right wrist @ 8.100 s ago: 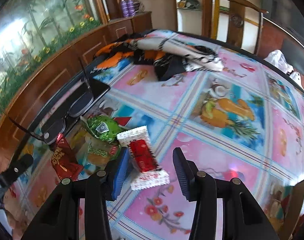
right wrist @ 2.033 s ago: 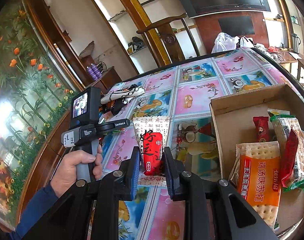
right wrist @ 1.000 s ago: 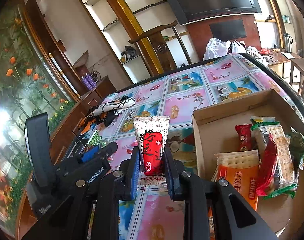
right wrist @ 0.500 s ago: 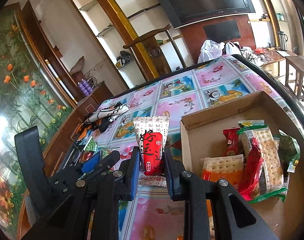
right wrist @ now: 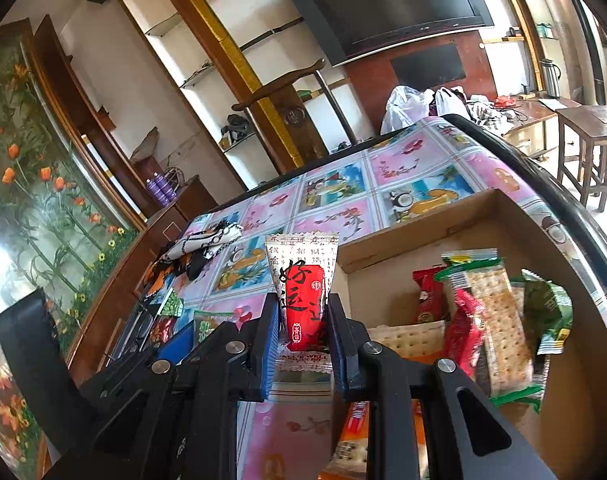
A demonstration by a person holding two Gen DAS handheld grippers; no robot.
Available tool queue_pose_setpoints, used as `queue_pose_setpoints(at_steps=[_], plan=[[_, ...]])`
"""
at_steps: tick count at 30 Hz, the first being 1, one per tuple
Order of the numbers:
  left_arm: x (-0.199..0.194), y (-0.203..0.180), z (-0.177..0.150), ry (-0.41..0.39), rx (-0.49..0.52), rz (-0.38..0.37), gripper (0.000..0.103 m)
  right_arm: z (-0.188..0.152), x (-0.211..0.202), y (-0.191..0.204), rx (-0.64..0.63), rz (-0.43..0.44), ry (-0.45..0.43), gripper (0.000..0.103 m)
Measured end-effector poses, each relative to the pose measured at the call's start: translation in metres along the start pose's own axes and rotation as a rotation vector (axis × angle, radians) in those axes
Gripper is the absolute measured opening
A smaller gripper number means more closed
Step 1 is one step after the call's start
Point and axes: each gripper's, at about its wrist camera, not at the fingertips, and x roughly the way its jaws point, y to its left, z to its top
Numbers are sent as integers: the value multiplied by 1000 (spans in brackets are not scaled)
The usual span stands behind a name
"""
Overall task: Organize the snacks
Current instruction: 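Carry the kiwi packet and red-and-white packet over the cardboard box with both grippers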
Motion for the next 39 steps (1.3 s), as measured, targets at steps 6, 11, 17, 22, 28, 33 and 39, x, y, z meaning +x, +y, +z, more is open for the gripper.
queue_pose_setpoints(at_steps=[6,11,17,22,28,33,39], plan=[[-7,-14,-1,-22,32,-9,28,4,-9,-12,20,-6,-15,24],[-11,-23,-1,-34,43,-26,28,8,-18,-22,36,-13,-31,24],[-18,-37,-2,-55,62,-41,28,10,-26,-35,56,-23,-45,24],[-21,-51,-4,-61,87,-60,28,12,-33,-44,70,-33,-56,24],[-26,-73,-11,-72,132,-84,28,15,-37,-56,94,-47,-59,24],[-26,-93,-20,-68,181,-114,28,16,-36,-68,107,-70,-45,24],[-27,-115,-32,-68,248,-129,28,15,-31,-79,120,-109,-10,24]])
